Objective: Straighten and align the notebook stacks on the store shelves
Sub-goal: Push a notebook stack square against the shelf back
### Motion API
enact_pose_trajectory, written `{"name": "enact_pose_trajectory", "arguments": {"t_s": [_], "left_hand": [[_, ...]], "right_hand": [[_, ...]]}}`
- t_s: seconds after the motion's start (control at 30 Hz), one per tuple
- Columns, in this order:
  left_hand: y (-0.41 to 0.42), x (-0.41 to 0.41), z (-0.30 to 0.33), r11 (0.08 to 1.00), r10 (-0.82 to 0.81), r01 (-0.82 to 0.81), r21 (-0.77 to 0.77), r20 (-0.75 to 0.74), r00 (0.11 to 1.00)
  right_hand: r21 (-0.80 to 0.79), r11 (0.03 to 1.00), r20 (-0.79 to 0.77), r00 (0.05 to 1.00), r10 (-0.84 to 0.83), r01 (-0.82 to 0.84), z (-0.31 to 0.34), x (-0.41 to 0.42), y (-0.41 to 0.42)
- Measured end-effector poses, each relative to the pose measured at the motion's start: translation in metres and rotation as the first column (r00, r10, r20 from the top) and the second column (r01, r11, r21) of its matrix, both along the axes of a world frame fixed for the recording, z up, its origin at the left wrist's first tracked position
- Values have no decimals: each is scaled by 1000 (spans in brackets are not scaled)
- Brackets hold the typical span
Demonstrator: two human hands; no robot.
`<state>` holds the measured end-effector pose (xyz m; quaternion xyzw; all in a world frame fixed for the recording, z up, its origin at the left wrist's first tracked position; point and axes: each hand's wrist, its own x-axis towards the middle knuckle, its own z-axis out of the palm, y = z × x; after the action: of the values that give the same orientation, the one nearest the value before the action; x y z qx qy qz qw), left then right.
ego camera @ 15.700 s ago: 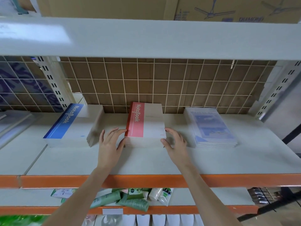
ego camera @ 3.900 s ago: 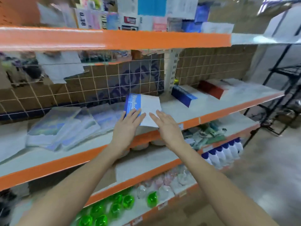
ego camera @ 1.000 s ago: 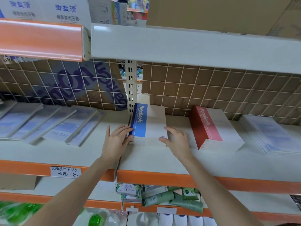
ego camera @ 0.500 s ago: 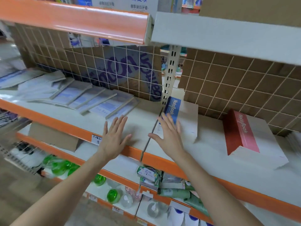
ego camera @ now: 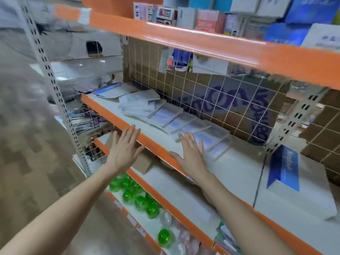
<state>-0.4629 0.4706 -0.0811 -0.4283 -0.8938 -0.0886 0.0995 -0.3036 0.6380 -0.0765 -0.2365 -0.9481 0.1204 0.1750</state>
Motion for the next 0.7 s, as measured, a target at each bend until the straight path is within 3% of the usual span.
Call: {"name": "enact_pose_trajectory", "arguments": {"t_s": [0.2,0.4,0.7], "left_hand": [[-46,-119,-6,999,48,-49,20,16,999],[-78,-210,-5,993,91,-90,-79,7,996],[-64,-329,-8,997,74,-71,-29,106,992]], "right_hand": [[2,1000,39,999,8,-8,-10,-129,-40],[-15,999,61,997,40,-39,-5,-236,-72],[-18,999,149,988,41,-38,9,-364,-55]]}}
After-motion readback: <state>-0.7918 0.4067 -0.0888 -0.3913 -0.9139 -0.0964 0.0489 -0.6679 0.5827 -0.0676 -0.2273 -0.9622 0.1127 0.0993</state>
